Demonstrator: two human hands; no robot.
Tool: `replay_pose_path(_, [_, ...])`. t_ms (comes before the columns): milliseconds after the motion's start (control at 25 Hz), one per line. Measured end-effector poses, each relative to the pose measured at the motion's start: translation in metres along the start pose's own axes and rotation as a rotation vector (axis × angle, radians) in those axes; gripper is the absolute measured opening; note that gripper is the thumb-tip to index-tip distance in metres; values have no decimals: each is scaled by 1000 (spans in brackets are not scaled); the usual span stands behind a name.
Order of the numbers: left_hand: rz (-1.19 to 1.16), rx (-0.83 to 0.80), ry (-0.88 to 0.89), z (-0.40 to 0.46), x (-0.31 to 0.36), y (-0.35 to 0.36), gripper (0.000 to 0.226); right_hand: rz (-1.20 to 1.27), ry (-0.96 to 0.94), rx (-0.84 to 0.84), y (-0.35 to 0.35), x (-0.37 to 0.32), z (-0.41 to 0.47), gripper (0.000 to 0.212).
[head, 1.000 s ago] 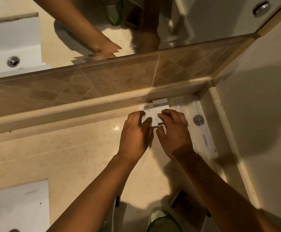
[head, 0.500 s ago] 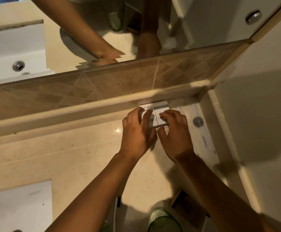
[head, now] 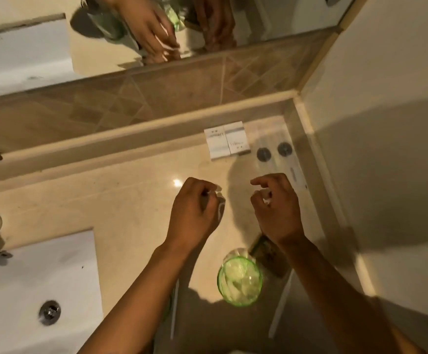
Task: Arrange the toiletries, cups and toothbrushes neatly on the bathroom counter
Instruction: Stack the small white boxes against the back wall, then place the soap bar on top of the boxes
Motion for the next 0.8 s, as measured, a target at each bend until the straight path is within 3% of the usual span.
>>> replay_pose_path(200, [-108, 2, -132, -84, 23, -11, 40, -50, -18, -11, -11, 44, -64, 22])
replay_pose_path(360, [-77, 49, -267, -138, 21, -17, 18, -38, 34, 6, -28, 81, -99, 19])
replay_pose_path(520, [-82, -60, -444, -196, 13, -1, 17, -116, 87, 4, -33, 121, -122, 19])
replay_pose_path(640, [-128, -73, -435, -211, 20, 9, 17, -303, 55, 22, -24, 128, -120, 31])
replay_pose_path(800, [-94, -26, -284, -191, 45, 8, 13, -491, -43, 126, -16, 111, -112, 48])
Point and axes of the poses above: each hand's wrist, its own z-axis towards the middle knuckle, its own y-axis out of the palm, x = y × z, the point moved 9 cm from there along z, towards the middle knuckle, and after that the axes turned 15 degrees about y, right-handed, at the moved point
